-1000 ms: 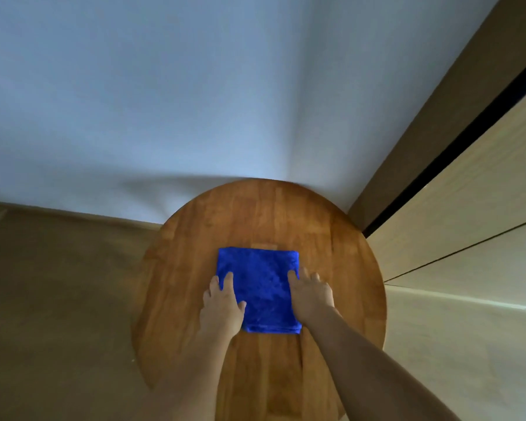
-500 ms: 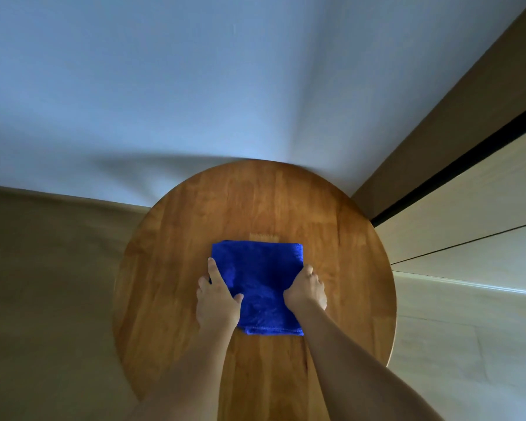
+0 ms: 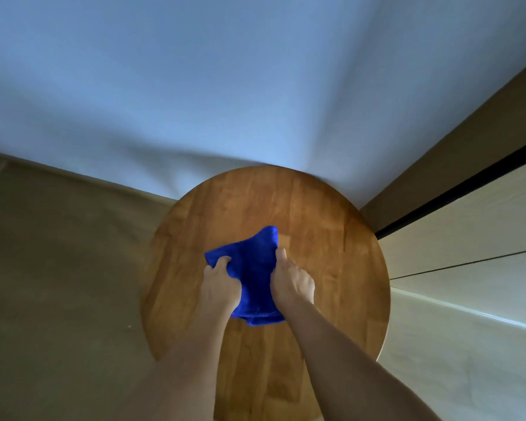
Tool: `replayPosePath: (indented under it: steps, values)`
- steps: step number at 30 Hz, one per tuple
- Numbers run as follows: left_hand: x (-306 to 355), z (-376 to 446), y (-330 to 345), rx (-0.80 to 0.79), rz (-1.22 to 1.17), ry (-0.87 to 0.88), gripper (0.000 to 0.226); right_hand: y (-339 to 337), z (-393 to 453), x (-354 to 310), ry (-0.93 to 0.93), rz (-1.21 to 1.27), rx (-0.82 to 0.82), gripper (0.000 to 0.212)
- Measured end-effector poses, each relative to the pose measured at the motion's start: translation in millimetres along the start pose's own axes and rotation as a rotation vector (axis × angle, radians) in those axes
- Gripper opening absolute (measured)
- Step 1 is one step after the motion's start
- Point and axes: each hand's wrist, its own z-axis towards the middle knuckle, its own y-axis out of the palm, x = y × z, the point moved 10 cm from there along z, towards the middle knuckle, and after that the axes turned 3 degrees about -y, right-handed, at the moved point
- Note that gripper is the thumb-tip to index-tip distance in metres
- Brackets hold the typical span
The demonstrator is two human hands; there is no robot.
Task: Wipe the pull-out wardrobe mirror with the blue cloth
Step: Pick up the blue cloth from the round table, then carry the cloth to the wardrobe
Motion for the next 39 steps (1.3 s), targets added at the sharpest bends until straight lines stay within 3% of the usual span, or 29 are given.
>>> replayPosePath:
  steps: [6,9,16,25,34,39]
  values:
    - [-7,-45,-58,0.215,-0.107,-0.017,0.022,-33,-33,-51,-0.168,-0.008,-0.005,0.040]
    - [-19,-71,-85,0.271,-0.087,-0.073,0.024,-45,-54,-80,-0.260,-0.076,-0.009,0.046]
    - [-60,-123,-143,0.376,-0.127,-0.110,0.032,-49,-105,-160,-0.506,-0.288,0.009,0.031]
    - [-156,-166,-247,0.599,-0.176,-0.267,0.034,-18,-182,-303,-0.876,-0.447,0.005,0.028]
    - [-275,-192,-352,0.706,-0.284,-0.380,0.033,35,-259,-451,-1.078,-0.510,-0.012,0.029]
    - [-340,-190,-415,0.670,-0.325,-0.411,0.034,71,-303,-542,-1.108,-0.427,-0.068,0.021]
